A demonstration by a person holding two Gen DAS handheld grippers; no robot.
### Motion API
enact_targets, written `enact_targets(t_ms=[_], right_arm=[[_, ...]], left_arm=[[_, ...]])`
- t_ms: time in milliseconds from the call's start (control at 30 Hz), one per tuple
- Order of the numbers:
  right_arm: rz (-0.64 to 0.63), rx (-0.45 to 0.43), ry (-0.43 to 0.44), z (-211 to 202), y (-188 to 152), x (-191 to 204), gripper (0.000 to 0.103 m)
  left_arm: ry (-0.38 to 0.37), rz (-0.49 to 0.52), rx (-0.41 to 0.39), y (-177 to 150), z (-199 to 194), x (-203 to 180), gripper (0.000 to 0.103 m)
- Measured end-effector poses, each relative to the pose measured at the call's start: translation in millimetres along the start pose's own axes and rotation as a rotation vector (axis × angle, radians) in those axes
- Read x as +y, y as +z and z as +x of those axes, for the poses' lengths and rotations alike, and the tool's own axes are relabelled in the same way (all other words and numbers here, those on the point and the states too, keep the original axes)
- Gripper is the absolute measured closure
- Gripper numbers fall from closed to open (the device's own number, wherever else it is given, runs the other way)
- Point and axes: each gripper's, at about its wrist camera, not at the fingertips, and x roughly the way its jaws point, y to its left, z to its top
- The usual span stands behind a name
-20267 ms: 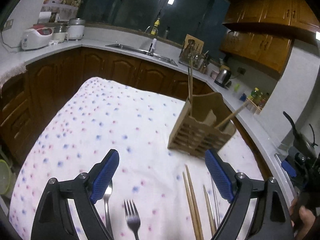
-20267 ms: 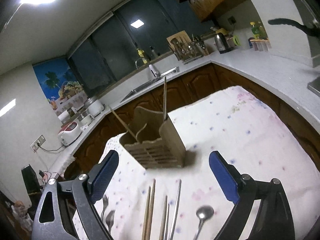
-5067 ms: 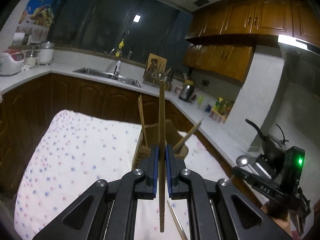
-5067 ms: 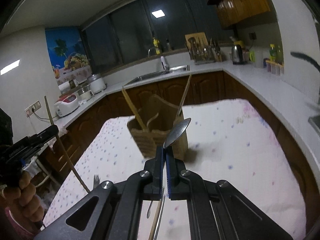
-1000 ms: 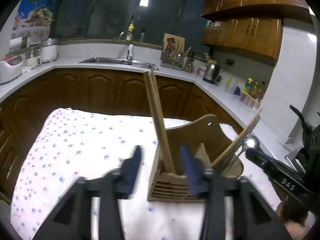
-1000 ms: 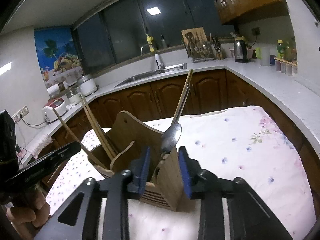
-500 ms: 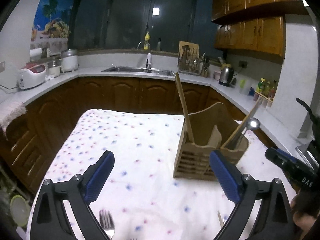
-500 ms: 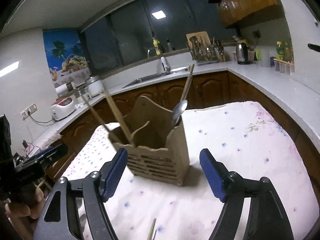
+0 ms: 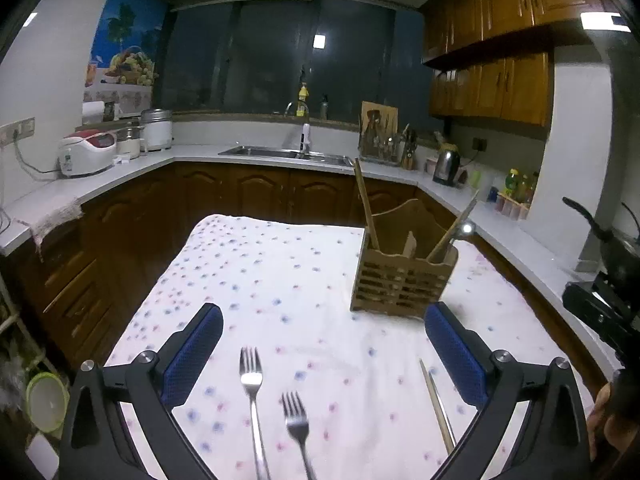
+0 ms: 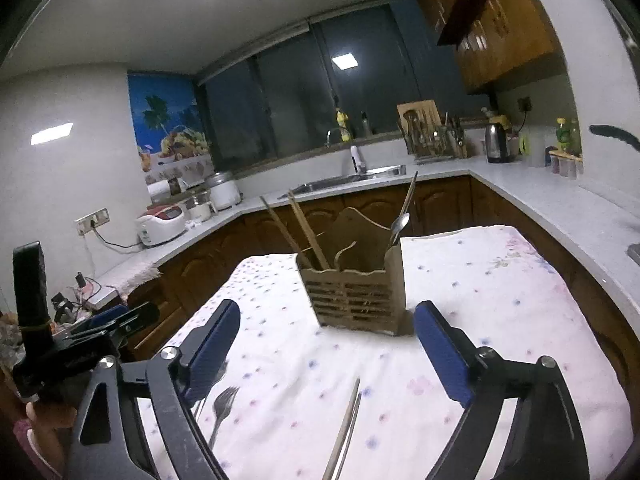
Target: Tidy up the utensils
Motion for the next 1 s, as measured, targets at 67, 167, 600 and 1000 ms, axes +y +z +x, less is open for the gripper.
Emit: enact_targets(t_ms=[67, 167, 600, 1000], right_arm=[[-0.005, -0.003, 0.001, -14.2, -8.0, 4.2, 0.011], [-0.019, -0.003, -0.003, -30.9, -20.8, 10.5, 0.008], [-0.127, -0.064, 0.022, -95.6, -33.2, 44.4, 0.000], [-0.134, -0.057, -0.101, -82.2, -117.9, 33.0, 0.000]], left_arm=[[0.006, -0.002, -0.011, -10.2, -17.6, 3.7, 0.001], [0.011, 0.010, -0.019, -25.6, -41.5, 4.8, 0.001], [0.027, 0.117, -0.102, -62.2, -113.3, -8.9, 0.001], [0.047, 0.102, -0.113, -131.8, -102.1, -6.6, 0.001]])
